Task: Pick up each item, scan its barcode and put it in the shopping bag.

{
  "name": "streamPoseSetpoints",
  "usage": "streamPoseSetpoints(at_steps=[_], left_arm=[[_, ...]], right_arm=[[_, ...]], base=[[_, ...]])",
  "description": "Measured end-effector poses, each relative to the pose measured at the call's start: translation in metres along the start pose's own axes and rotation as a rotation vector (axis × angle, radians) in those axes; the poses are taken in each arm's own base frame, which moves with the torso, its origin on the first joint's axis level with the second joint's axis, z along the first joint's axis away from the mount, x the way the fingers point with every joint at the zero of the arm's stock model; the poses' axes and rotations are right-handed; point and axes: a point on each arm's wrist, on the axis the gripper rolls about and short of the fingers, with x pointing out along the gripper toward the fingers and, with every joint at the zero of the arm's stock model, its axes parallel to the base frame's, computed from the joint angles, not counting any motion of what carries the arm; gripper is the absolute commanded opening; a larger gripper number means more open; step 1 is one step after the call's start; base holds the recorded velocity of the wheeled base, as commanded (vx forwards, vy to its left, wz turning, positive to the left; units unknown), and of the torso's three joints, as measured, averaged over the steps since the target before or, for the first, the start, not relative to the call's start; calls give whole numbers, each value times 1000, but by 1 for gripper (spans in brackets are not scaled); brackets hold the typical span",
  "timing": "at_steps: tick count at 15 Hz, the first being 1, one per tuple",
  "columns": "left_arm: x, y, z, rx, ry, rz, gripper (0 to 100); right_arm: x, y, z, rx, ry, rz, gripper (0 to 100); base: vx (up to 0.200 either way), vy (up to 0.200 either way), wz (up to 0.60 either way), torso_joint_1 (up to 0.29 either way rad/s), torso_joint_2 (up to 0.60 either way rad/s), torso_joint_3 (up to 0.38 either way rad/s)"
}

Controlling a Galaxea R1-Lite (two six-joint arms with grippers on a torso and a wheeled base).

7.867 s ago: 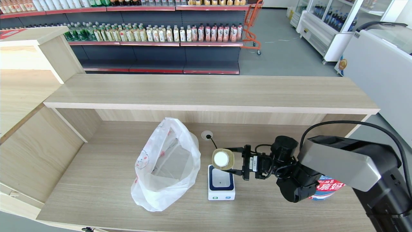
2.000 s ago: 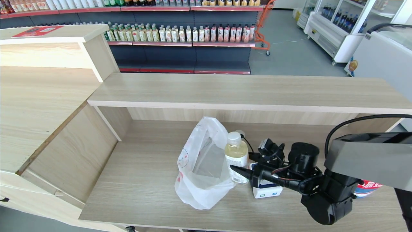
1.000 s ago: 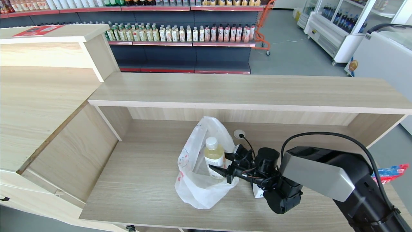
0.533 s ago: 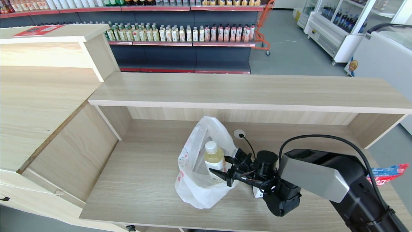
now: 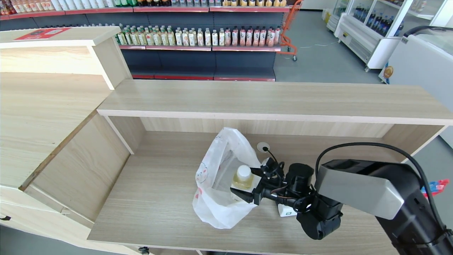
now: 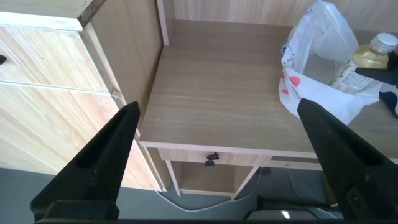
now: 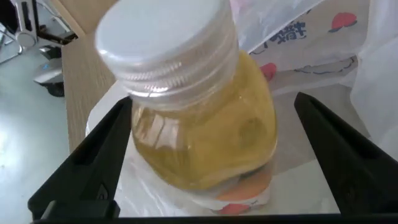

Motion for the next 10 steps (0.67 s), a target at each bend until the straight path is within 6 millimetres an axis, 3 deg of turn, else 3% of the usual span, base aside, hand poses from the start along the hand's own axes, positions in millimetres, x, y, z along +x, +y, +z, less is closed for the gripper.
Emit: streamPoseSetpoints(at_steps=[4,10], left_arm=[[0,0,0,0,0,0,100],[0,0,0,0,0,0,100]], right_arm=[[-29,17,45,244,-7,-3,100],[-100,45,88,320,35,-59,100]], base=[[0,0,0,0,0,0],[0,0,0,0,0,0]])
